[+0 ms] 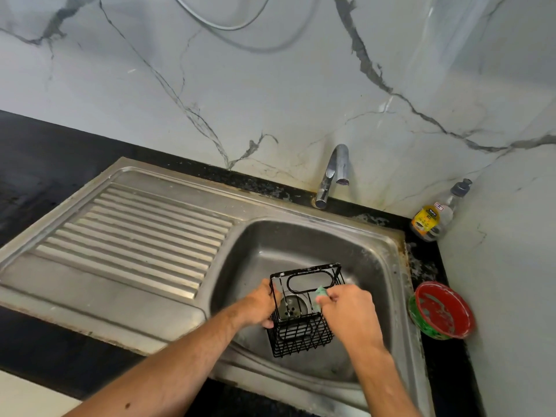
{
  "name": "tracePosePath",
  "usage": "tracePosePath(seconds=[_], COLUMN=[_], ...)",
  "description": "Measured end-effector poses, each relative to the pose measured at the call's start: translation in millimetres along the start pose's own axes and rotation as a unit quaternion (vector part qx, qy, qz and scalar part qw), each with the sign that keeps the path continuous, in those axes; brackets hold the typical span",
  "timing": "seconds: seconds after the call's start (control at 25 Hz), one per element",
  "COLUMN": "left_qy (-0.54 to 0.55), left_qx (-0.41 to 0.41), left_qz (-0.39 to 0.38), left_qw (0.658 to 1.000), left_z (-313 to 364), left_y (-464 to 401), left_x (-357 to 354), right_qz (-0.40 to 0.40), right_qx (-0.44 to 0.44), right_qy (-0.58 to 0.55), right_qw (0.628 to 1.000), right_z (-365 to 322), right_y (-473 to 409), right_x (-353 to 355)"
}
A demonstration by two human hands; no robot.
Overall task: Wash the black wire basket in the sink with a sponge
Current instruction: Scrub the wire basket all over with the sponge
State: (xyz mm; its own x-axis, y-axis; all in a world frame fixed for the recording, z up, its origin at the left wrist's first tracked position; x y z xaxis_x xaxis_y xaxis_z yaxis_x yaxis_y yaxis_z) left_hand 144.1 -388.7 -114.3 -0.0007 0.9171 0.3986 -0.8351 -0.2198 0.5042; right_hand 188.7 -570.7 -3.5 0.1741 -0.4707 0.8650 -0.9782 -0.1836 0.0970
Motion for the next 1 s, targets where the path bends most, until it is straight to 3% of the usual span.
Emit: tracePosePath(seconds=[0.08,0.32,0.52,0.6,0.68,0.72,0.8,1.0], left_qy=[-0.019,-0.022,0.009,0.04,0.056,0.067,0.075,0.042], left_qx=[-0.009,0.0,0.008,0.019,0.021,0.021,0.02,0.015], left_qz=[-0.012,-0.032,-0.045,-0.049,-0.041,-0.031,-0.02,-0.022], left_qw=[1.0,0.999,0.999,0.998,0.997,0.997,0.997,0.999], left_z=[1,-2,-4,-4,-5,-6,-6,-7], left_y=[-2,-7,1,2,1,0,-2,-5], left_x=[-2,0,-1,1,3,4,3,-1], right_qz=[-0.024,-0.064,-0.037,0.005,0.081,0.123,0.166,0.108], right_qx=[-0.016,-0.025,0.09,0.076,-0.014,-0.045,-0.053,-0.028], right_qy=[0.03,-0.039,0.013,-0.106,-0.296,-0.338,-0.303,-0.155], right_qw=[0.999,0.997,0.995,0.991,0.952,0.932,0.937,0.982], right_z=[-4,11,6,15,35,44,50,32], right_y=[3,5,19,30,40,43,42,28], right_x=[1,2,-6,-6,0,3,4,-2])
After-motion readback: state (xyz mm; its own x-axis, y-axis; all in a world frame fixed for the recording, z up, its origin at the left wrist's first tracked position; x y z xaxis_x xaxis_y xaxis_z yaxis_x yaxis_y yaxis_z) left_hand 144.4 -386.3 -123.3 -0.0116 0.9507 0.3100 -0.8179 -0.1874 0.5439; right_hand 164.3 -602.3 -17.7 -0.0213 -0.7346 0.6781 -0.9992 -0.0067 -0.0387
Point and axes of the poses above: each hand's wrist, its own y-axis away from the middle knuckle, its own x-axis out of the back of the hand, z = x × y, the point moved 5 cm from there along -y, towards the middle knuckle, and after that the axes turned 6 degrees about z, right-handed, at the moved point
